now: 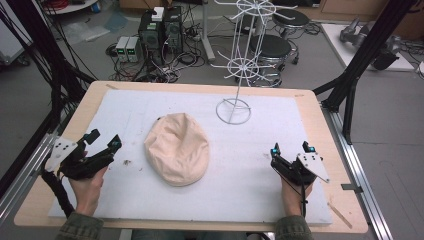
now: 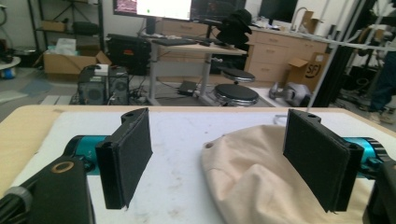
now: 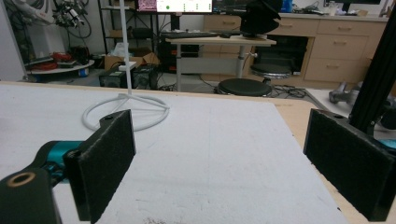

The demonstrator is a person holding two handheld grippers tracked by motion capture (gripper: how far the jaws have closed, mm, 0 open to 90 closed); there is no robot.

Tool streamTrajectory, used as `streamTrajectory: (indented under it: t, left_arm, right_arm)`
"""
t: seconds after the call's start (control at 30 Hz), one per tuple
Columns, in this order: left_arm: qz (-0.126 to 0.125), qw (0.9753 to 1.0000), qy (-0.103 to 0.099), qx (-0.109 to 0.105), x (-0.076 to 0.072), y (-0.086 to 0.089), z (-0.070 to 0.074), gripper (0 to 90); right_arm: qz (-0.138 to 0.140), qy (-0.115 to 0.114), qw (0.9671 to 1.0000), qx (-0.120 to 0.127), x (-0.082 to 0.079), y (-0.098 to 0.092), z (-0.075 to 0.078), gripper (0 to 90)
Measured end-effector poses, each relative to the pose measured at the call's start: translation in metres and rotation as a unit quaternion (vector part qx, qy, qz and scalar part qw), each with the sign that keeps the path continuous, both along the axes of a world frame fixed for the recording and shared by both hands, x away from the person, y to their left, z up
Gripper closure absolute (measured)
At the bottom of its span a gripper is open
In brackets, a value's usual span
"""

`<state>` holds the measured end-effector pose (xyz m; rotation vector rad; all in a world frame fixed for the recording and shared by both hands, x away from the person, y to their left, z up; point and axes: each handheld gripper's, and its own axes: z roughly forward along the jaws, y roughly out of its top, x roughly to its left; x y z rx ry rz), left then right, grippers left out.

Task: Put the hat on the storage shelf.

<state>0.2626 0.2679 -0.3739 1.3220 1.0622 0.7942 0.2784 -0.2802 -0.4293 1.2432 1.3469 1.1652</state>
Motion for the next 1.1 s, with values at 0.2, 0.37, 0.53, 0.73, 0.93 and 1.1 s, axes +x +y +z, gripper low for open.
streamTrajectory:
  t: [0.2, 0.37, 0.53, 0.73, 0.93, 1.1]
  left_arm:
    - [-0.038, 0.9991, 0.02, -0.002, 0.011, -0.023, 0.004, 23.2]
    - [-0.06, 0.9976, 0.036, 0.0, 0.021, -0.041, 0.003, 23.1]
    - [-0.071, 0.9962, 0.05, 0.008, 0.029, -0.054, 0.001, 23.0]
    - [-0.079, 0.9949, 0.062, 0.009, 0.036, -0.064, 0.003, 23.2]
    - [-0.105, 0.9912, 0.079, 0.015, 0.041, -0.078, 0.0, 23.2]
    - [-0.118, 0.9882, 0.095, 0.023, 0.046, -0.09, -0.005, 23.2]
  right_arm:
    - [-0.003, -0.003, 1.0, 0.007, 0.0, -0.002, 0.0, 8.1]
    - [-0.004, 0.0, 1.0, 0.007, 0.0, -0.004, 0.0, 8.1]
    - [0.001, 0.006, 1.0, 0.006, 0.0, -0.001, 0.0, 8.1]
    - [0.006, 0.006, 1.0, -0.003, 0.0, 0.001, -0.001, 8.1]
    - [0.006, 0.003, 1.0, -0.003, 0.0, 0.0, -0.001, 8.1]
    - [0.008, 0.004, 1.0, -0.002, -0.001, 0.002, 0.0, 8.1]
